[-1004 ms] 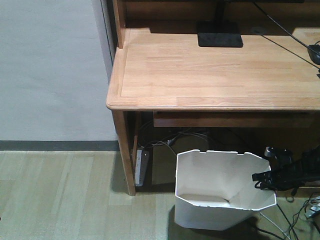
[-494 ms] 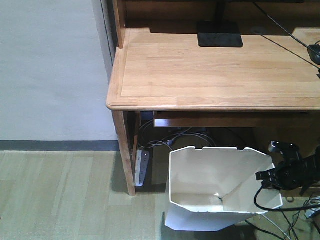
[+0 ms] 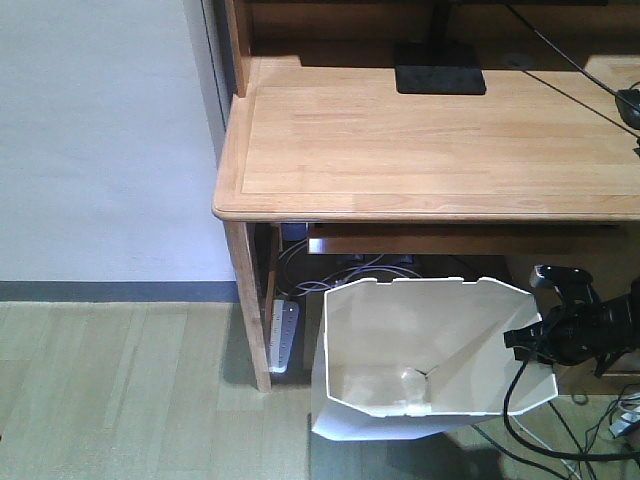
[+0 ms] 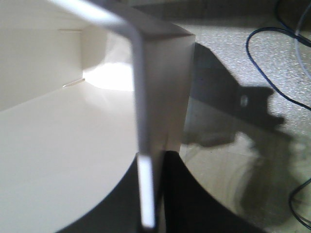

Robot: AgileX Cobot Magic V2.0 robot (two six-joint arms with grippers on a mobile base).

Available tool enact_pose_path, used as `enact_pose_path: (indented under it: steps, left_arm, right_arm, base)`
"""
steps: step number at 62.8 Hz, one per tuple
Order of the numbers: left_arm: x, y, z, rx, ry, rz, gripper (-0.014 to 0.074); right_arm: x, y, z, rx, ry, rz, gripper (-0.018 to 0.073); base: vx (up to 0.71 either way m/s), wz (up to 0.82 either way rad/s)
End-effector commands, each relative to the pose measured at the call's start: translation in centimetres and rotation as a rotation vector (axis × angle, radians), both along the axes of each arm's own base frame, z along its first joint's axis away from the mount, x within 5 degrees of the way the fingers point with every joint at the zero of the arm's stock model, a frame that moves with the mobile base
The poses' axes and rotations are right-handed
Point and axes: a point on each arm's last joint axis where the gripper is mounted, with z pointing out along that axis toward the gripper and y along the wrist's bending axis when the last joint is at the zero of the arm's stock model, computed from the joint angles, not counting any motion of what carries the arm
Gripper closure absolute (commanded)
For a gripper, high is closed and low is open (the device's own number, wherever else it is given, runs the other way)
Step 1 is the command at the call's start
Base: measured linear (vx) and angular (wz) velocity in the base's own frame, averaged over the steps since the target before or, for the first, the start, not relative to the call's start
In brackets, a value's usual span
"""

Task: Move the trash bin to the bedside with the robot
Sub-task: 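Close the right gripper on the bin rim and lift it slightly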

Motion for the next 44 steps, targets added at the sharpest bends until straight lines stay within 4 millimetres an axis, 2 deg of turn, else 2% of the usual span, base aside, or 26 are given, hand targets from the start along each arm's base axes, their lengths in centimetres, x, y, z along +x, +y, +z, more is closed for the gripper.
enact_pose_path:
  steps: [1, 44]
  left_arm:
    - [0.12, -0.13, -0.27, -0.008, -0.054, -0.016, 0.0602]
    - [0.12, -0.13, -0.27, -0.008, -0.054, -0.016, 0.0602]
  right_arm:
    - [1.27, 1.31, 2.87, 0.18, -0.107, 0.011, 0.0566]
    - [1.26, 1.31, 2.86, 0.18, -0.107, 0.012, 0.0566]
  base:
    - [0.0, 0.0]
    - [0.0, 0.0]
